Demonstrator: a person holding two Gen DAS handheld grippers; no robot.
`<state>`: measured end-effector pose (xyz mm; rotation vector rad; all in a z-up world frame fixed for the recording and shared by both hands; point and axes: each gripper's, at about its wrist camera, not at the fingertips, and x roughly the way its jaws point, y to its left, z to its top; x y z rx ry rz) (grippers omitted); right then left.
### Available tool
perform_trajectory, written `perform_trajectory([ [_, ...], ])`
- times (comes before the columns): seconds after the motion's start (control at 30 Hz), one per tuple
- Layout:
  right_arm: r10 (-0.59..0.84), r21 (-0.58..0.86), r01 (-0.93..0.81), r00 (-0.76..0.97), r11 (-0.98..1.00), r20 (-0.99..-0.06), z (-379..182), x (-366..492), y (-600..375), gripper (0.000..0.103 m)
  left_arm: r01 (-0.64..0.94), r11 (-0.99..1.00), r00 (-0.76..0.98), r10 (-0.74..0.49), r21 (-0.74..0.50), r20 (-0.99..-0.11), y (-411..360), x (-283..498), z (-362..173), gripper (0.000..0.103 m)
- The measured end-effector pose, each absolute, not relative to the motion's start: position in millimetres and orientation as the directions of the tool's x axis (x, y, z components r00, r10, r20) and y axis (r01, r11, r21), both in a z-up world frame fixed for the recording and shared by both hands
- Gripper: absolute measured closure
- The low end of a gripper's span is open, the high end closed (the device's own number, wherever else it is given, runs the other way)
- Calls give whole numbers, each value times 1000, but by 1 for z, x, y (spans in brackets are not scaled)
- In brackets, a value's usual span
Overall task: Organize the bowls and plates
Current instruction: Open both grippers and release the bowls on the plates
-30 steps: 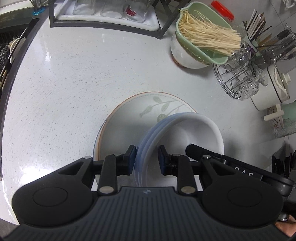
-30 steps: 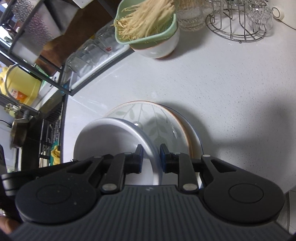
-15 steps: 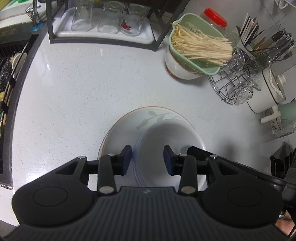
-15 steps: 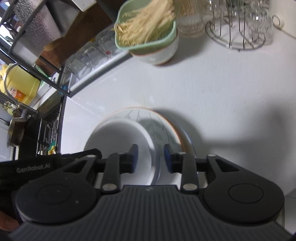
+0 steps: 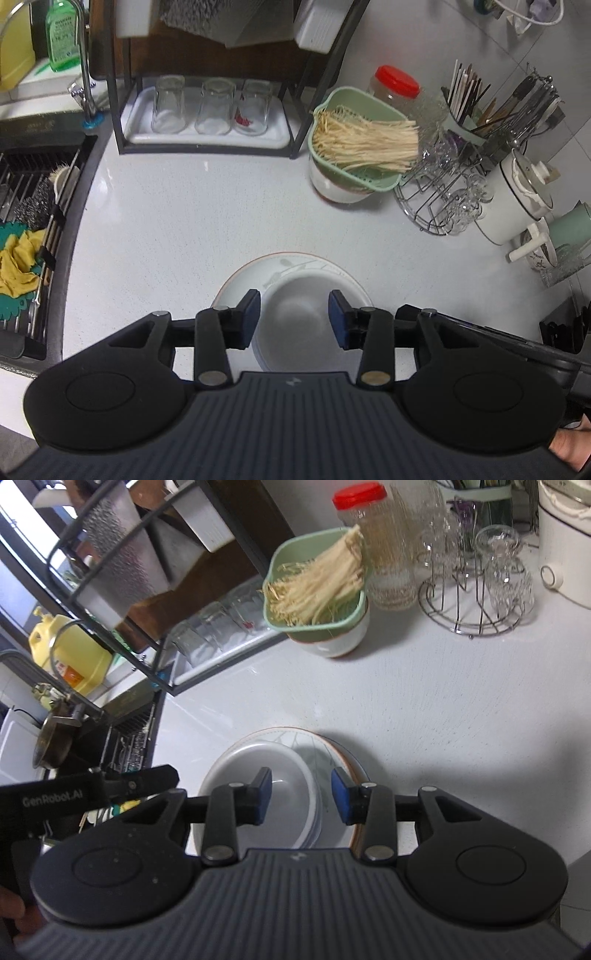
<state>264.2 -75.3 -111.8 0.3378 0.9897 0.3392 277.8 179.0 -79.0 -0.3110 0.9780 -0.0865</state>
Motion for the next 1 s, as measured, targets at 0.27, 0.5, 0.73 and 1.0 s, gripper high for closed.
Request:
perform_trajectory([
  [0.27, 443, 418, -182, 565, 890, -696, -83, 239, -94, 64, -77, 953, 620, -185, -294, -762, 157, 240, -49, 54],
  [0.5, 463, 399, -251, 619, 882, -634, -55, 206, -112, 64, -63, 952, 675, -182, -301, -715, 135, 201, -22, 53],
  [0.73, 464, 370, -292, 678, 882, -570, -31, 172, -137, 64, -58, 949, 711, -179, -310, -681, 115, 164, -1, 52],
  [1.0, 445, 318, -322, 752, 892, -486, -8, 133, -162, 64, -60, 955, 743, -151, -290, -652, 106, 115, 14, 45],
])
